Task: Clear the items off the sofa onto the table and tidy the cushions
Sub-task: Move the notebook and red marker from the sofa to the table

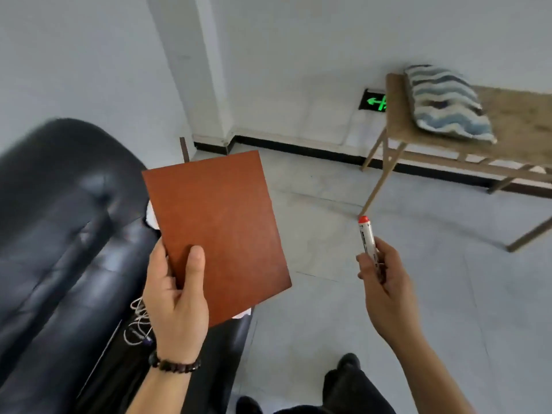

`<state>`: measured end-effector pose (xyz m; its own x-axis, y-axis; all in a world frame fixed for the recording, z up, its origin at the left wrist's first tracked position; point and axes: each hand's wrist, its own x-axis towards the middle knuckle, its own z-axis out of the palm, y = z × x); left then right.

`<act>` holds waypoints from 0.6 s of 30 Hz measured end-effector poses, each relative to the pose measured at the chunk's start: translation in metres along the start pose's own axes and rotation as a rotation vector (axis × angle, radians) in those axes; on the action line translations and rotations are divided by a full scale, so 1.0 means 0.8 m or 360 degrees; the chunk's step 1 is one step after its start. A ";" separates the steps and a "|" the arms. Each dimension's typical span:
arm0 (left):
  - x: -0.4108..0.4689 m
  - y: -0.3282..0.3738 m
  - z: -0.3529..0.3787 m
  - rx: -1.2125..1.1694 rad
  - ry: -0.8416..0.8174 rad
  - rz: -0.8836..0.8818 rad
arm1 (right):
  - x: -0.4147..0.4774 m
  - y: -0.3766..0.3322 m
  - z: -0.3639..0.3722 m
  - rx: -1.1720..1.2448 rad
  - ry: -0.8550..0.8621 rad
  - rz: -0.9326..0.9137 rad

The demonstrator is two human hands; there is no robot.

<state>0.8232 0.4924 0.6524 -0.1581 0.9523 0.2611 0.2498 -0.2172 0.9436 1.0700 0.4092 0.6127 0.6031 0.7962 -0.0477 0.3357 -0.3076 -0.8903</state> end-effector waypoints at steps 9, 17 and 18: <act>-0.085 0.093 0.315 0.0028 -0.0619 0.0210 | 0.055 0.140 -0.257 0.0241 0.0506 0.0293; -0.148 0.180 0.552 -0.0093 -0.0954 0.0345 | 0.137 0.209 -0.457 0.0315 0.0904 0.0315; -0.150 0.186 0.578 -0.0106 -0.0980 0.0348 | 0.149 0.216 -0.472 0.0336 0.0911 0.0314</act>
<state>1.3212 0.4451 0.6672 0.4705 0.8289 0.3026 0.1511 -0.4135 0.8979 1.4732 0.2538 0.6240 0.9495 0.3131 -0.0221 0.0648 -0.2644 -0.9622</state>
